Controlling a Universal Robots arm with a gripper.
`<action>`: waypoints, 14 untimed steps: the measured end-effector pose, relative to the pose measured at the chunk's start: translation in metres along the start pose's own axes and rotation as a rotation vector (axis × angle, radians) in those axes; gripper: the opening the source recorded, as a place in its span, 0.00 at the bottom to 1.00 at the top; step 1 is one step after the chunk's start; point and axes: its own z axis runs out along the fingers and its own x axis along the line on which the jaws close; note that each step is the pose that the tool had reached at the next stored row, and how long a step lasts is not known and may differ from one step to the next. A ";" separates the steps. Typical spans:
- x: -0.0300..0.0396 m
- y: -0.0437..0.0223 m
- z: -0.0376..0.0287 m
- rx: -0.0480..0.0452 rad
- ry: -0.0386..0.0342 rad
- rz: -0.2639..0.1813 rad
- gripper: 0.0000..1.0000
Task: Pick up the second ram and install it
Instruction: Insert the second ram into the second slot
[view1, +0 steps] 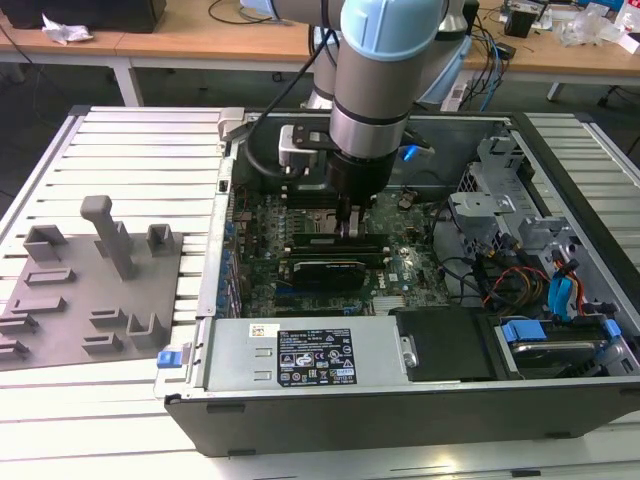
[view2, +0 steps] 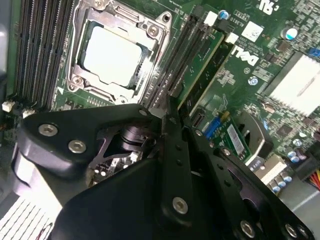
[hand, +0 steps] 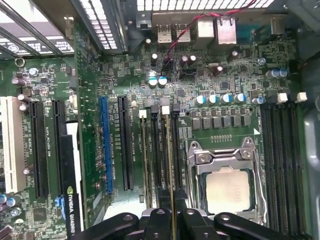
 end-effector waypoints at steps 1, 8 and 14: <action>0.0000 0.0000 0.0028 0.0000 0.0000 0.000 0.14; -0.0012 0.0013 0.0082 -0.0001 0.0002 0.000 0.14; -0.0021 0.0018 0.0093 -0.0003 0.0004 -0.004 0.14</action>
